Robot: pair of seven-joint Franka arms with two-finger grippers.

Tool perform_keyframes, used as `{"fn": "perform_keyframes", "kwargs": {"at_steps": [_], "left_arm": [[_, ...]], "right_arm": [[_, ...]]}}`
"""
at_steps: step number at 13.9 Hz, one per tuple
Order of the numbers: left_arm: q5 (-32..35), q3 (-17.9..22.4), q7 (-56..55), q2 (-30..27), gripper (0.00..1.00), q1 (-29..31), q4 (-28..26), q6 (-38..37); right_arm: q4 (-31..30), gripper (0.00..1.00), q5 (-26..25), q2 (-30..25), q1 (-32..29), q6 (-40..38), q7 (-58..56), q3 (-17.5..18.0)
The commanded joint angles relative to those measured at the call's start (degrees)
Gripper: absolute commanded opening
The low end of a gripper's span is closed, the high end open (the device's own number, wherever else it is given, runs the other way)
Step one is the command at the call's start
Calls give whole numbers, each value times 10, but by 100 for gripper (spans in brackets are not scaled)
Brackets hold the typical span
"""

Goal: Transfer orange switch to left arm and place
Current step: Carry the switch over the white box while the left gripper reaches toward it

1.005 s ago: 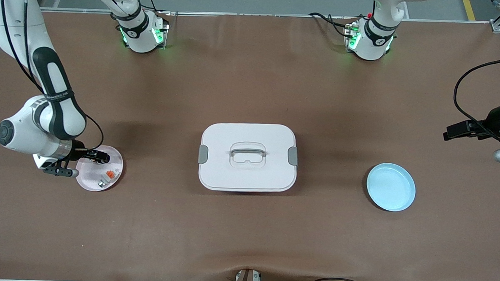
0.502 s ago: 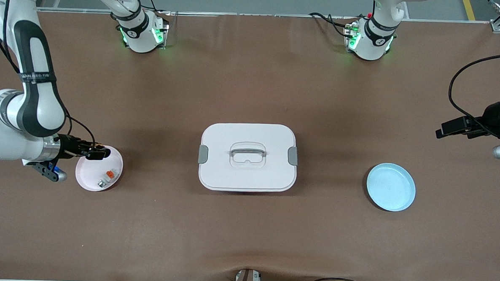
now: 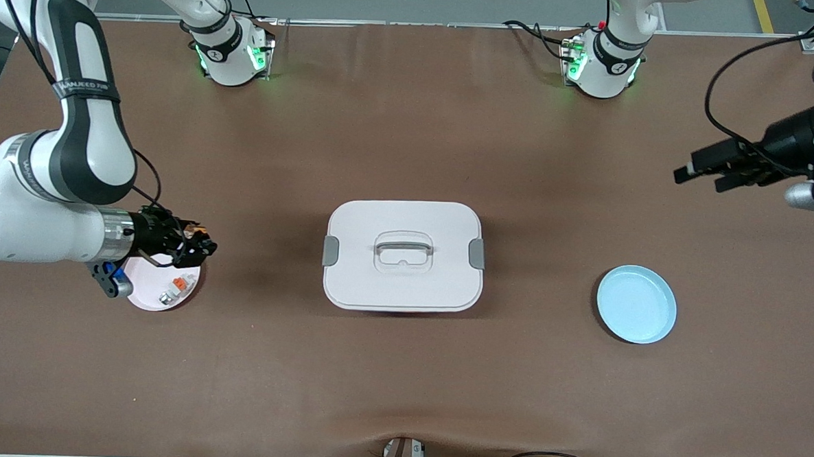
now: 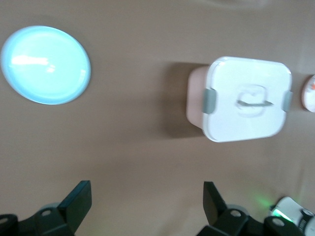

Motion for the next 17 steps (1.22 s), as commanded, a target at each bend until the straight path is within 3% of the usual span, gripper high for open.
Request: {"fn": "perform_keyframes", "kwargs": {"at_steps": [1,5,7,13,17], "left_arm": [[-59,-16,-7,-67,100,2,-96,56],[-128,-64,-42,-116,100,3,-173,129],[-152,-103,-91,-129,100,4,-185,158],[-215,-186,-153,-138,100,4,-199,218],[-273,-246,-180,-140,100,4,-210,288]], "right_arm": [[30,0,45,3,15,-11,100,-3],[63,0,81,4,54,-10,214,-3],[68,0,116,7,74,-4,260,-4],[134,0,118,31,138,21,397,-4],[136,0,126,32,173,61,461,-4]]}}
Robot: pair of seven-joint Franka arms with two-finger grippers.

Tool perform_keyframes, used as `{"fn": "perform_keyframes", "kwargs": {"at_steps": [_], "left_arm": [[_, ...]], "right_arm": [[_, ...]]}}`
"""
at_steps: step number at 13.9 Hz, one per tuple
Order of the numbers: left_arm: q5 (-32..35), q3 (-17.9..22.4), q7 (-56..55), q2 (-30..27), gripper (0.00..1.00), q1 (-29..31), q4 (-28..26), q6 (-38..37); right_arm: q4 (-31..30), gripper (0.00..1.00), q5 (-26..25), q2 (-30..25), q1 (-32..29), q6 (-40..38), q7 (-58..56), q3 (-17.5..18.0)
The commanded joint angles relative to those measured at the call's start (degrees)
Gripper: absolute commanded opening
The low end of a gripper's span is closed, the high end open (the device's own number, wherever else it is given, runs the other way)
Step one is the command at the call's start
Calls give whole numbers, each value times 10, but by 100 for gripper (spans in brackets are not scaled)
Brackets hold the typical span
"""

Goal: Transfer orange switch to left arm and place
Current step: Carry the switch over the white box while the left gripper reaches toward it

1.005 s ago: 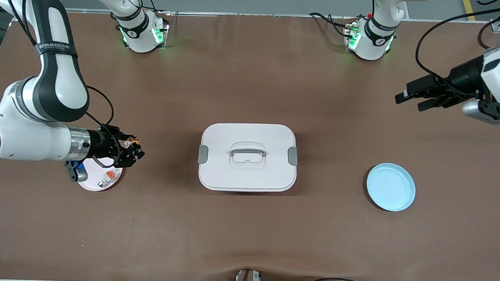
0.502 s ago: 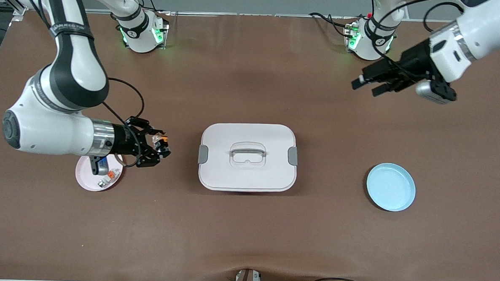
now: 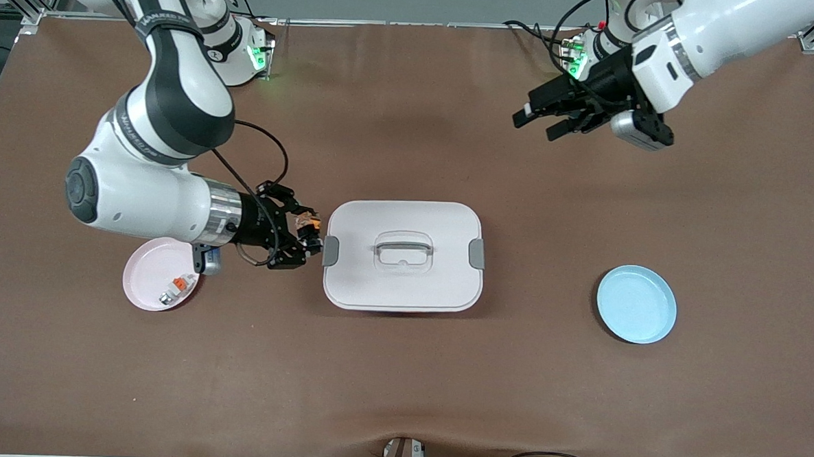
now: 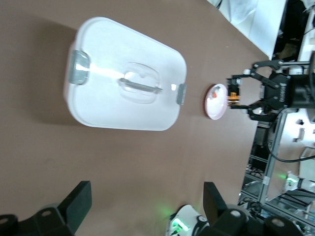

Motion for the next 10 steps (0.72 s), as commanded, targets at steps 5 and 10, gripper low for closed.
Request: {"fn": "perform_keyframes", "kwargs": {"at_steps": [5,10], "left_arm": [[-78,-88,-46,4,100,3,-14,135],[-79,-141,-56,85,100,-1,20,201]], "right_arm": [[49,0,42,8,45,-11,115,-3],[52,0,41,2,93,-17,164,-3]]}}
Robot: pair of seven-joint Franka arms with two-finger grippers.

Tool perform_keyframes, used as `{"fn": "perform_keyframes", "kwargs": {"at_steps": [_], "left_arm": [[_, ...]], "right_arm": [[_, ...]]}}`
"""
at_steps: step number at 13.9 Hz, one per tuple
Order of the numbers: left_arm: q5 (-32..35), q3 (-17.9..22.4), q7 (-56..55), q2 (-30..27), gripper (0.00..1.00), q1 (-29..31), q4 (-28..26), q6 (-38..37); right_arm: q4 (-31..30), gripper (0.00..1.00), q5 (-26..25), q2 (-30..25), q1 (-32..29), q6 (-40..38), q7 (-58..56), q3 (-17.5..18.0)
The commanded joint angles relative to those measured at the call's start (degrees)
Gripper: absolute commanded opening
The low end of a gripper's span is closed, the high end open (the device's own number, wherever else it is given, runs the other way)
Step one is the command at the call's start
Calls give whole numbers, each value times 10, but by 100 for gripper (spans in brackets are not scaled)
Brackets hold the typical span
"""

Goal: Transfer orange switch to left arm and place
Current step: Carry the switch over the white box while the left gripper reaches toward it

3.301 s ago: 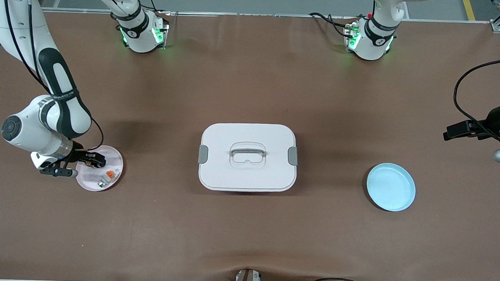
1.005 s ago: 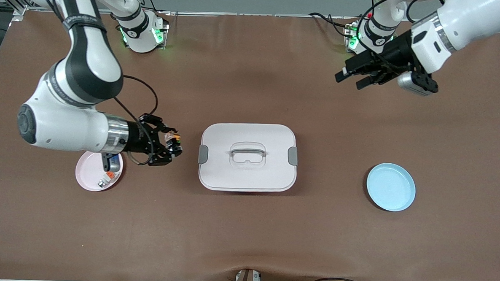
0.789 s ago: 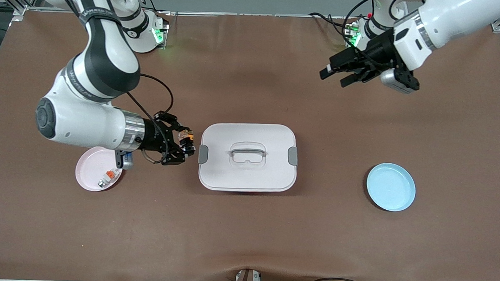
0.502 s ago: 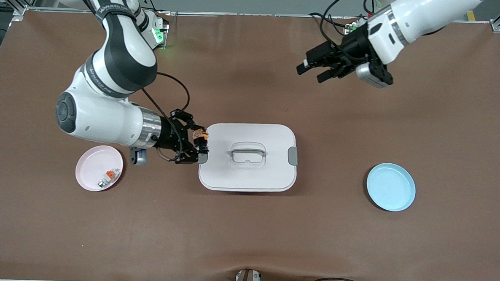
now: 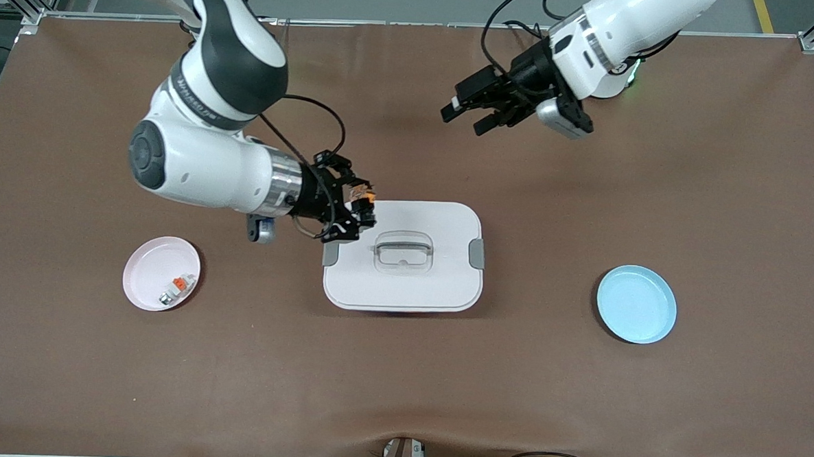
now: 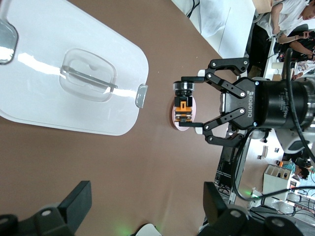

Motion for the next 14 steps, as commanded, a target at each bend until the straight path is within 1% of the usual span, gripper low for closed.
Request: {"fn": "perform_keyframes", "kwargs": {"at_steps": [1,5,8,10,14], "left_arm": [[-4,-25,-3,61,100,0,34,36],[-4,-52,-3,96,100,-2,35,90],[-3,-55,-3,107,100,-3,35,99],[-4,-56,-4,108,100,-13,31,112],[-4,-56,-45,105,100,-29,30,127]], "right_arm": [[12,0,9,-1,23,-8,30,-3],[12,0,7,-19,42,-42,31,-2],[12,0,6,-39,56,-52,34,-4],[12,0,6,-52,59,-53,35,-4],[11,0,4,-53,67,-50,42,-5]]}}
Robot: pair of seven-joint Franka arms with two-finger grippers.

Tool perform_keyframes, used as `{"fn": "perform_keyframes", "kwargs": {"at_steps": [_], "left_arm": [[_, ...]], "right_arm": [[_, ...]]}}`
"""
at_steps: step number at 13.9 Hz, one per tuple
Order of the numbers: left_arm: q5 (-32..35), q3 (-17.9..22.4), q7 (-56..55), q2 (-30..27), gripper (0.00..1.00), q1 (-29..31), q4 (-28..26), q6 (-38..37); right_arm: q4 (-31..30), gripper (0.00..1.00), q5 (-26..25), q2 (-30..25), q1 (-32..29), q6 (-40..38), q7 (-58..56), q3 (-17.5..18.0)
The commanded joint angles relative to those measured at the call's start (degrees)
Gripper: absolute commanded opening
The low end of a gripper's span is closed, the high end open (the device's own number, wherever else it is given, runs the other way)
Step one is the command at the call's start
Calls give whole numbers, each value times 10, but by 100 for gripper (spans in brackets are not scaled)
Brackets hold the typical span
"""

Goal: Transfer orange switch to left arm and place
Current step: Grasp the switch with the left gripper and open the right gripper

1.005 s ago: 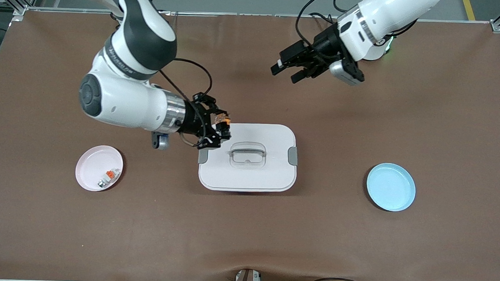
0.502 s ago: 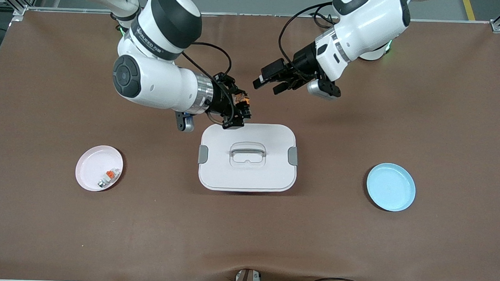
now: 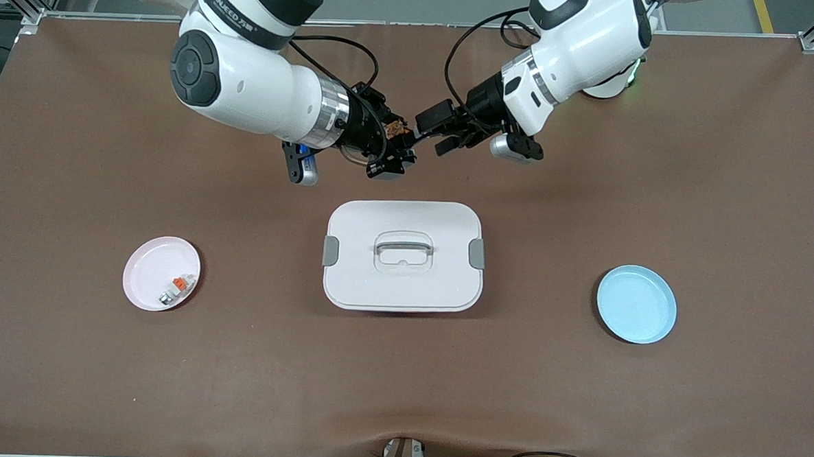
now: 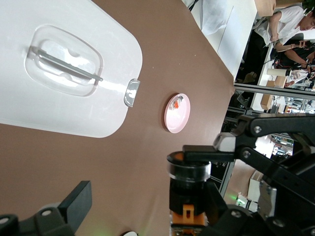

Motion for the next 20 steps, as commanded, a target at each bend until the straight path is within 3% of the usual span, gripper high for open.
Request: {"fn": "perform_keyframes", "kwargs": {"at_steps": [1,12,15,20], "left_arm": [[-3,-6,-16,-1,100,-5,3,11],[-2,-6,-18,-3,98,-10,0,13],[-2,-6,-19,-3,81,-15,-1,13],[-2,-6,-42,-3,40,-17,-1,13]], "right_arm": [[-2,0,1,-6,16,4,14,-5],[-2,0,-1,-3,29,15,14,-8],[-3,0,-1,-3,28,15,13,-8],[-3,0,-1,-3,28,15,11,-8]]}}
